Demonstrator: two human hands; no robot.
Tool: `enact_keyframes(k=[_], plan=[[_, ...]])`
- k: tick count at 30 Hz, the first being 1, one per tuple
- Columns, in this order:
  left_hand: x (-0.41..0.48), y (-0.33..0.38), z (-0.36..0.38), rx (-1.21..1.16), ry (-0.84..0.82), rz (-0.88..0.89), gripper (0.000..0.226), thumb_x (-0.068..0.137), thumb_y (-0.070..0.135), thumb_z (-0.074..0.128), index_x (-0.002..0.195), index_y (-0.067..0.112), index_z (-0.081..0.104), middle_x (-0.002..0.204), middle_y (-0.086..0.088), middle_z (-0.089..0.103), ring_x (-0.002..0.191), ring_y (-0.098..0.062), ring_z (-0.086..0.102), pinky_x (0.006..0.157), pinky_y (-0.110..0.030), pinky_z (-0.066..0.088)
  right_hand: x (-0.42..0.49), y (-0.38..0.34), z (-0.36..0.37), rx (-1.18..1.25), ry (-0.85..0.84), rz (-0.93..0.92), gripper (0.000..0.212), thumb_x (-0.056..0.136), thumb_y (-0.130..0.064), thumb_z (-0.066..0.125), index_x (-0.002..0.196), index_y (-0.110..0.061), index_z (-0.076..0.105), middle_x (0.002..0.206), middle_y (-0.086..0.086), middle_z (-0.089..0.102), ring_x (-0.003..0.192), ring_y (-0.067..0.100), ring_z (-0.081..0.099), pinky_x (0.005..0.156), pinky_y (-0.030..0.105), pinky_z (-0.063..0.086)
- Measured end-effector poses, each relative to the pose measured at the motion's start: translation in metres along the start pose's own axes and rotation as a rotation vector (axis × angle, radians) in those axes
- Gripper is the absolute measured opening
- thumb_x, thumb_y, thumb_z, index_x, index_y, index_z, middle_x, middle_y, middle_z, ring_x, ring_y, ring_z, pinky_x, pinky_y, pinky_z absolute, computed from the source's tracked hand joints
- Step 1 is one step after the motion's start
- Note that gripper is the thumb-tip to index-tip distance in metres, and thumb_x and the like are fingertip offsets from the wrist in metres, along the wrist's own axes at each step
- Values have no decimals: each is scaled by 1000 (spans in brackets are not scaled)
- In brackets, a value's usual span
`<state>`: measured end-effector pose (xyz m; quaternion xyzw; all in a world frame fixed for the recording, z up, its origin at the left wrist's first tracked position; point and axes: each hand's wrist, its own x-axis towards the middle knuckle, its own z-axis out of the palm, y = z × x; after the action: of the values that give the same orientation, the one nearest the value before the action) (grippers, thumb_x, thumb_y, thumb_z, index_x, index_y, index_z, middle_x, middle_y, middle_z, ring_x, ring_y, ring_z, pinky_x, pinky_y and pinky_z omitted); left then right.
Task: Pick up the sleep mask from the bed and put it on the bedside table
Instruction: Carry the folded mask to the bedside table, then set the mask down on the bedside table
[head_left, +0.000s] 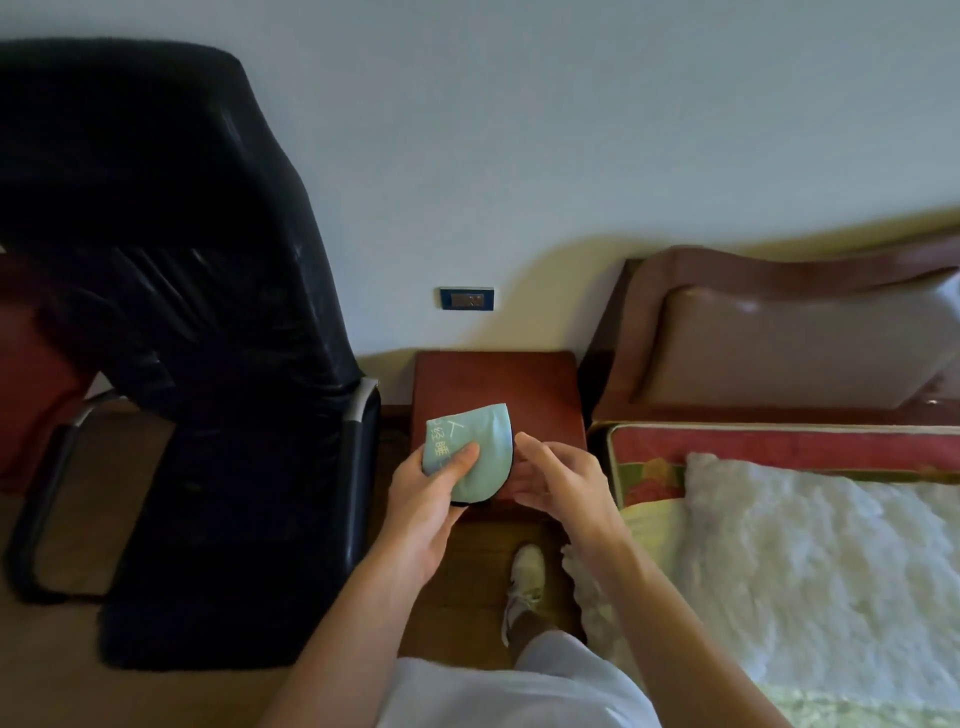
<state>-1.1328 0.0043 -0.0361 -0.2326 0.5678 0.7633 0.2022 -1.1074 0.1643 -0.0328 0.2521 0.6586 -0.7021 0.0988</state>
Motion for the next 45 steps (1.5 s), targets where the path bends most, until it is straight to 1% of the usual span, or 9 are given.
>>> enact_keyframes(k=[4, 10, 13, 23, 34, 38, 40, 43, 45], plan=[[48, 28, 38, -40, 43, 4, 24, 84, 15, 74, 107, 20, 69, 104, -6, 77, 92, -18, 74, 70, -29, 60, 63, -36, -16, -26, -40, 0, 32, 82, -53, 72, 85, -23, 82, 84, 6, 82, 84, 20, 78, 74, 31, 64], [104, 51, 85, -70, 65, -12, 36, 84, 14, 72, 119, 11, 64, 114, -13, 72, 102, -25, 71, 81, -36, 59, 134, -69, -36, -43, -73, 39, 15, 91, -32, 73, 94, -18, 79, 89, 9, 82, 89, 26, 78, 76, 34, 65], [122, 55, 94, -94, 70, -24, 33, 84, 13, 72, 116, 12, 65, 110, -12, 74, 98, -23, 73, 76, -33, 60, 156, -75, -38, -50, -91, 70, 14, 92, -30, 72, 94, -19, 78, 91, 8, 82, 89, 23, 78, 80, 37, 65], [173, 42, 87, -104, 81, -162, 32, 86, 8, 70, 117, 7, 64, 112, -16, 72, 101, -28, 71, 82, -37, 58, 200, -49, -36, -125, -28, 174, 14, 88, -28, 77, 91, -14, 78, 83, 8, 80, 77, 15, 77, 68, 25, 63], [241, -25, 71, -3, 91, -247, 31, 84, 12, 73, 115, 11, 66, 110, -14, 74, 100, -28, 72, 86, -41, 58, 256, 24, -36, -219, 19, 254, 20, 89, -30, 75, 102, -14, 76, 93, 6, 80, 79, 14, 79, 75, 32, 65], [292, -75, 57, 78, 157, -253, 31, 82, 17, 77, 111, 14, 68, 108, -10, 76, 99, -25, 72, 89, -45, 58, 292, 80, -45, -250, 56, 252, 10, 92, -33, 73, 91, -24, 76, 89, 3, 80, 78, 15, 78, 74, 31, 64], [321, -103, 49, 97, 182, -265, 32, 82, 16, 77, 113, 12, 67, 108, -10, 75, 99, -26, 72, 90, -46, 58, 311, 114, -53, -361, 74, 227, 6, 92, -35, 71, 91, -30, 73, 91, -5, 78, 81, 11, 75, 74, 27, 61], [361, -144, 38, 122, 196, -294, 27, 85, 10, 73, 112, 11, 67, 109, -13, 74, 101, -29, 70, 92, -47, 56, 334, 167, -70, -587, 68, 159, 11, 93, -32, 69, 104, -28, 70, 100, -8, 73, 88, -2, 65, 69, 10, 47], [385, -169, 31, 171, 194, -303, 20, 88, 10, 69, 108, 15, 66, 113, -14, 71, 105, -30, 67, 96, -49, 54, 343, 203, -81, -743, 31, 111, 25, 94, -29, 67, 117, -19, 69, 113, -2, 70, 99, 11, 66, 81, 21, 50]])
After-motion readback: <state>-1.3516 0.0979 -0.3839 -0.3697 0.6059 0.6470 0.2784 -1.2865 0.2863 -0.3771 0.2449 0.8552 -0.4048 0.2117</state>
